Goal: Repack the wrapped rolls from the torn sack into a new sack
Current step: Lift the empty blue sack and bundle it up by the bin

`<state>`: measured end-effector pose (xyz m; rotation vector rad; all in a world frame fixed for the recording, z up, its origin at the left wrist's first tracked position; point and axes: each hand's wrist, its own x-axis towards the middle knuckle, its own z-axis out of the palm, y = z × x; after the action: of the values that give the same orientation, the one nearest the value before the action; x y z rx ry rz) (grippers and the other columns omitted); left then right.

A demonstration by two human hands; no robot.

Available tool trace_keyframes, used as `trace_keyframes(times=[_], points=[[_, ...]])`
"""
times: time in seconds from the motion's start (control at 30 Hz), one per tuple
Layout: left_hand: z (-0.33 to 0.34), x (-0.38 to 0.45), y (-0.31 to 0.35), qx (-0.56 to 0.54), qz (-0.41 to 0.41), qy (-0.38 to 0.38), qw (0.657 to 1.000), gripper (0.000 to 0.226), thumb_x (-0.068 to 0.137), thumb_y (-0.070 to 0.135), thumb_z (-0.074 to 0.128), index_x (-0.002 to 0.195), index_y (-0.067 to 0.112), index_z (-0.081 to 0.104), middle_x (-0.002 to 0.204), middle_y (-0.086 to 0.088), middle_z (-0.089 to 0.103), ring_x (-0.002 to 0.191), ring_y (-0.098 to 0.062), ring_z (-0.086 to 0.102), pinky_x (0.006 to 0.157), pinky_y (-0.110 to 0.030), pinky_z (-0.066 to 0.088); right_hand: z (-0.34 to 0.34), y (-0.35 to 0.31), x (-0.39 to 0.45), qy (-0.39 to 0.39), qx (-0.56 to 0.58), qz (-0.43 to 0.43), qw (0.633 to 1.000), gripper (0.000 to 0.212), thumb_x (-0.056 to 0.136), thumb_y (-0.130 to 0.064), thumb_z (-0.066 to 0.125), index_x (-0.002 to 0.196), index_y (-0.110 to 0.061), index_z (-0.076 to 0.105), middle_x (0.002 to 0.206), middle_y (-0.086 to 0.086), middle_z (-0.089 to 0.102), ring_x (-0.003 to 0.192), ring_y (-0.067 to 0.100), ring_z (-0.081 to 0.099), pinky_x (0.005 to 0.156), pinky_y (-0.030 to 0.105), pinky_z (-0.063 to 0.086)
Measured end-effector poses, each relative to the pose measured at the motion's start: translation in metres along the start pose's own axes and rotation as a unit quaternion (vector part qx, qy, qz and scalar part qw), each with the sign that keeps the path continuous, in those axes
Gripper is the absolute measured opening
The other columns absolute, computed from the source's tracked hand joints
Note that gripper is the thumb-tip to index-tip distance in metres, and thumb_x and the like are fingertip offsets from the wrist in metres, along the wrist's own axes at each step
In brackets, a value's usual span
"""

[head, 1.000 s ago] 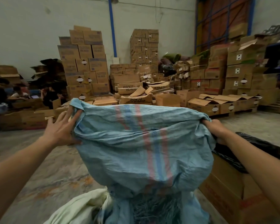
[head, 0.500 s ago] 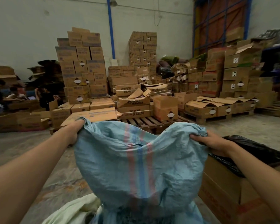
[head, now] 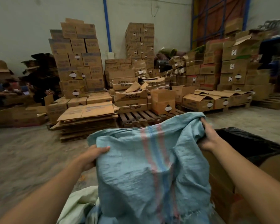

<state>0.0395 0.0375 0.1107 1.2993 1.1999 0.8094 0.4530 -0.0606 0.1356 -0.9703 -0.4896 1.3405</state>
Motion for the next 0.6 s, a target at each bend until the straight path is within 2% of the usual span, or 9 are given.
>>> trace_keyframes(times=[0.1,0.17,0.23,0.33,0.37,0.4,0.47,0.53,0.6], points=[[0.013,0.011,0.023,-0.085,-0.011,0.095,0.992,0.034,0.095,0.018,0.06,0.125,0.003,0.057,0.096,-0.015,0.07,0.083,-0.027,0.067,0.066,-0.038,0.053,-0.012,0.005,-0.017,-0.042,-0.181,0.065,0.981,0.094,0.059,-0.081,0.069,0.133,-0.025,0.052,0.134,0.013,0.059,0.128,0.039,0.049,0.094,0.063,0.04],[0.01,0.017,0.04,-0.136,-0.047,0.081,0.986,0.038,0.098,0.022,0.055,0.131,0.004,0.054,0.097,-0.015,0.066,0.082,-0.027,0.063,0.075,-0.042,0.05,-0.019,0.011,-0.028,-0.114,-0.213,0.087,0.966,0.101,0.045,-0.067,0.085,0.129,-0.019,0.055,0.131,0.017,0.062,0.123,0.039,0.055,0.09,0.058,0.048],[0.004,0.019,0.053,-0.2,-0.048,0.06,0.977,0.043,0.096,0.028,0.058,0.134,0.007,0.054,0.105,-0.015,0.066,0.088,-0.029,0.064,0.081,-0.046,0.049,-0.016,0.014,-0.035,-0.125,-0.211,0.086,0.966,0.097,0.038,-0.044,0.098,0.122,-0.012,0.062,0.12,0.017,0.069,0.105,0.034,0.068,0.082,0.049,0.057],[-0.006,0.009,0.064,-0.351,0.099,0.027,0.931,0.06,0.091,0.048,0.061,0.132,0.005,0.048,0.12,-0.012,0.064,0.102,-0.03,0.065,0.083,-0.048,0.052,-0.002,0.01,-0.026,-0.025,-0.161,0.012,0.987,0.034,0.083,-0.03,0.075,0.108,-0.008,0.068,0.119,0.018,0.069,0.082,0.027,0.073,0.071,0.038,0.06],[-0.009,0.005,0.061,-0.352,0.145,0.046,0.924,0.065,0.09,0.055,0.058,0.131,0.008,0.043,0.121,-0.011,0.062,0.103,-0.03,0.064,0.088,-0.048,0.05,0.001,0.005,-0.022,0.005,-0.101,-0.037,0.994,0.026,0.093,-0.033,0.063,0.101,-0.009,0.068,0.112,0.018,0.072,0.075,0.026,0.073,0.064,0.035,0.061],[-0.01,0.002,0.054,-0.306,0.169,0.074,0.934,0.07,0.087,0.06,0.058,0.135,0.013,0.039,0.125,-0.011,0.061,0.105,-0.032,0.065,0.092,-0.049,0.046,0.002,0.001,-0.019,0.007,-0.037,-0.082,0.996,0.037,0.097,-0.042,0.054,0.097,-0.009,0.069,0.102,0.017,0.074,0.072,0.026,0.074,0.057,0.035,0.061],[-0.01,-0.002,0.025,-0.121,0.096,0.075,0.985,0.088,0.075,0.067,0.068,0.144,0.018,0.04,0.131,-0.014,0.062,0.111,-0.036,0.064,0.095,-0.052,0.046,-0.004,0.002,-0.03,-0.039,-0.007,-0.107,0.993,0.057,0.086,-0.063,0.056,0.099,-0.011,0.074,0.101,0.016,0.075,0.085,0.028,0.075,0.061,0.038,0.061],[0.002,-0.009,-0.014,-0.055,-0.012,-0.014,0.998,0.072,0.073,0.061,0.075,0.127,0.017,0.057,0.119,-0.012,0.07,0.108,-0.032,0.067,0.089,-0.046,0.054,-0.014,0.017,-0.044,-0.086,-0.131,-0.021,0.987,0.077,0.051,-0.065,0.084,0.107,-0.014,0.071,0.111,0.014,0.073,0.105,0.032,0.069,0.076,0.043,0.059],[0.02,-0.014,-0.041,-0.044,-0.044,-0.033,0.998,0.045,0.083,0.045,0.072,0.116,0.016,0.062,0.108,-0.01,0.072,0.099,-0.027,0.068,0.08,-0.039,0.055,-0.03,0.037,-0.04,-0.106,-0.239,0.084,0.962,0.101,0.025,-0.048,0.098,0.114,-0.012,0.065,0.112,0.013,0.072,0.112,0.032,0.063,0.088,0.047,0.052]])
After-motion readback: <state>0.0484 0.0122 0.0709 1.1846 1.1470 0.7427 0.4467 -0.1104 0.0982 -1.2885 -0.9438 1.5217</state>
